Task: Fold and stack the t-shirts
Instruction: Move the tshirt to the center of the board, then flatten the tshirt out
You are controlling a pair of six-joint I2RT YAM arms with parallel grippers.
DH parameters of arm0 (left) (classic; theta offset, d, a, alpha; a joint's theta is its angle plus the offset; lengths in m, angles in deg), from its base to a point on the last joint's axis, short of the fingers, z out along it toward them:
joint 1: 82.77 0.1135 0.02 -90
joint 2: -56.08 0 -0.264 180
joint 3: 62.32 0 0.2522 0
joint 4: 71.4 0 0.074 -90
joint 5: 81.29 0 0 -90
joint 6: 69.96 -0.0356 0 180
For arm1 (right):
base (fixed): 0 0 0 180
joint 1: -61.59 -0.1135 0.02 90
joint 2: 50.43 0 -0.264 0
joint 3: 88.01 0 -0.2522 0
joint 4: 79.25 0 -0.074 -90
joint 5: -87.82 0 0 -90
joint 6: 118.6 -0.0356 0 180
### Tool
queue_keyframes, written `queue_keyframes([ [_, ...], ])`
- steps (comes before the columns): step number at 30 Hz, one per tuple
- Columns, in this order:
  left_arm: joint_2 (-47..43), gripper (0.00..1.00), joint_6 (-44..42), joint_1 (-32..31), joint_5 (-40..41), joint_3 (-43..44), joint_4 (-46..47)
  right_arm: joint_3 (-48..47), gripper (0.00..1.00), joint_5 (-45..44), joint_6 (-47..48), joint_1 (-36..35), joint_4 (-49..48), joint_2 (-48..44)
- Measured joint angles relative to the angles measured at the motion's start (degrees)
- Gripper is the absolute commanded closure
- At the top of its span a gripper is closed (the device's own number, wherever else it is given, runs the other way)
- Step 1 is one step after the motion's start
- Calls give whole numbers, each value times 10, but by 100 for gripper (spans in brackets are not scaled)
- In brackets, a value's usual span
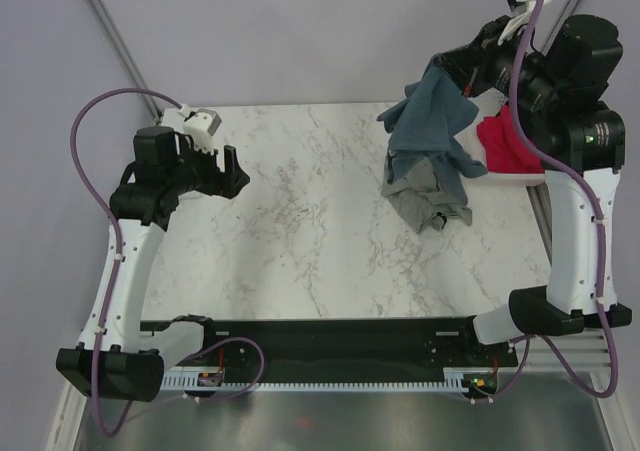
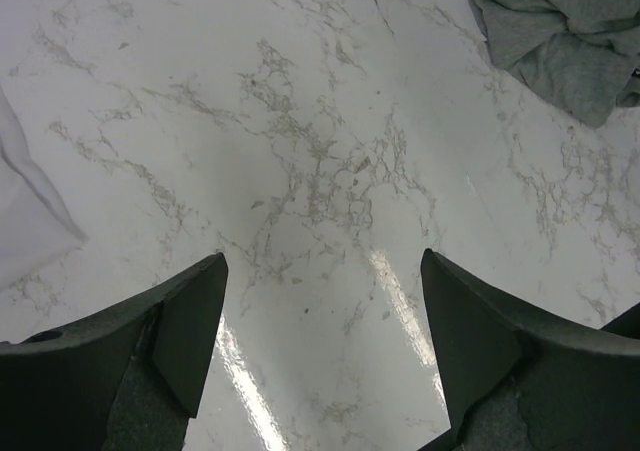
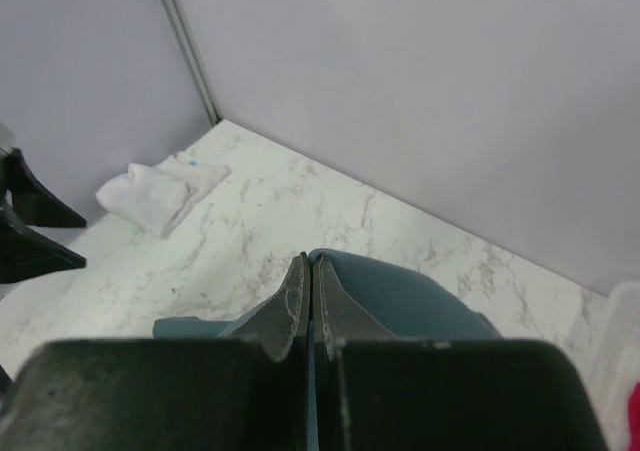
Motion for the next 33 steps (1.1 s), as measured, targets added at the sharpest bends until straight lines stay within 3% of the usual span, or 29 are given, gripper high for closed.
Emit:
queue_keyframes([
  [10,-12,15,24,63,-13,-54,-1,-110,100,57,-101,-26,-111,48],
  [11,-13,15,25,67,-14,-56,0,-105,96,63,-106,-27,-121,49],
  [12,-14,15,25,71,-14,-57,0,-96,66,68,-110,-29,-127,48],
  [15,-14,15,25,80,-15,-61,0,-13,28,86,-116,-31,-150,31],
  [19,-13,15,25,90,-16,-62,0,120,22,85,-72,-33,-137,30],
  [26,-2,15,26,92,-17,-63,0,327,20,-40,63,-33,-66,80],
  [33,35,15,26,92,-17,-66,0,376,20,-169,125,-33,-69,177],
])
